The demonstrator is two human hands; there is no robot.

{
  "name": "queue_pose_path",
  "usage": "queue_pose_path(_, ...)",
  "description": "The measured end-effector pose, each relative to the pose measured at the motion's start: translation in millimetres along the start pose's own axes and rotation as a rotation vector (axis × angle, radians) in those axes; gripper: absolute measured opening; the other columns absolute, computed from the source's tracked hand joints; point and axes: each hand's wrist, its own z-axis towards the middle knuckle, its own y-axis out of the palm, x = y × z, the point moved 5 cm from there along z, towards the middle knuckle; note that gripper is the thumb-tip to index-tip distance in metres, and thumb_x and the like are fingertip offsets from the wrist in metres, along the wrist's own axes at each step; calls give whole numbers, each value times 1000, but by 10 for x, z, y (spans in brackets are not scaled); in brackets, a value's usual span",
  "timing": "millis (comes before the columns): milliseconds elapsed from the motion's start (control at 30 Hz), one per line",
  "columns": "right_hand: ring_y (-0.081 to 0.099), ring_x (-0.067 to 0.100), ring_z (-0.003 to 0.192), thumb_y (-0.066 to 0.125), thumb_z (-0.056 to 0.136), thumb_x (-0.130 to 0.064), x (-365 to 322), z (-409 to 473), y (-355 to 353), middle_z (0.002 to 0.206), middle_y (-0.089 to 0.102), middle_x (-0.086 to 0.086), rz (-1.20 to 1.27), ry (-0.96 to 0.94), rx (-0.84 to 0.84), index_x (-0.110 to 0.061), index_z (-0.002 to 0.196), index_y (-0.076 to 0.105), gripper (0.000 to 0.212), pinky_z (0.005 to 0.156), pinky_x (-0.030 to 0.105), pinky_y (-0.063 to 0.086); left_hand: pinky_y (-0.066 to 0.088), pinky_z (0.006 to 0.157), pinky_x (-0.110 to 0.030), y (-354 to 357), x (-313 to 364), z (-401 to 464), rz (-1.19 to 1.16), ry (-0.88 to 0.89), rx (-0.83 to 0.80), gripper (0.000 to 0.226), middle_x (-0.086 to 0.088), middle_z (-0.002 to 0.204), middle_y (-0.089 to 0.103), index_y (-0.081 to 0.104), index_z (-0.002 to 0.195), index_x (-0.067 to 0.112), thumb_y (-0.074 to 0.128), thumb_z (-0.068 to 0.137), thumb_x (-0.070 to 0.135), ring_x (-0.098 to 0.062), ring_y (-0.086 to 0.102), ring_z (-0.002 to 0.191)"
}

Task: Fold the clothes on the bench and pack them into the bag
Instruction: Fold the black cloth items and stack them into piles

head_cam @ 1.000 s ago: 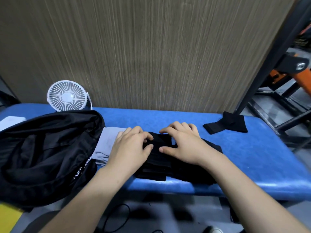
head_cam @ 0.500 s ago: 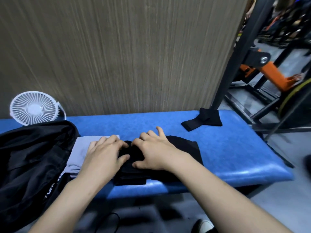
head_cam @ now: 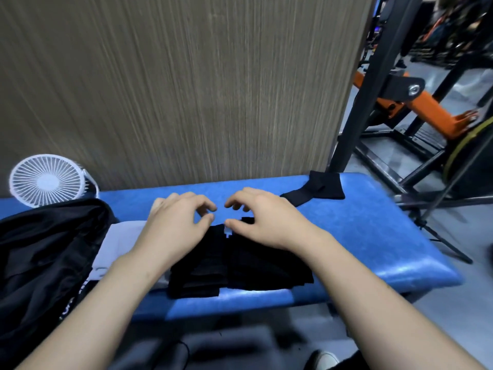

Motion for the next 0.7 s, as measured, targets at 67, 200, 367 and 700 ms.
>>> queue_pose_path(67,57,3,102,59,91,-52,188,-33,-102,114,61,-17,3,45,37,-35,117,60,31,86,32,47,28,91,-28,66,156,150,-10,28,-50,12,22,90,59,64,102,40,59,92,37,-8,48,92)
queue_pose_path(200,61,3,89,61,90,-45,719,-107,-272,98,67,-17,107,204,131,-33,104,66,19,83,33,52,45,87,-30,211,521,486,-104,34,-172,12,19,85,63,68,97,36,59,90,32,-10,59,89)
queue_pose_path(367,63,10,87,57,94,-34,1538,-317,-358,90,69,-13,213,511,394,-30,92,63,8,81,39,53,44,69,-25,591,957,949,-215,16,-311,9,16,83,63,69,95,29,62,88,29,-9,61,82)
queue_pose_path(700,38,30,131,49,97,-40,2397,-524,-141,141,48,8,-33,899,366,-28,143,46,48,108,42,29,49,82,-38,1669,1332,1589,141,-50,-633,57,-9,125,51,59,115,7,64,85,54,-29,61,100)
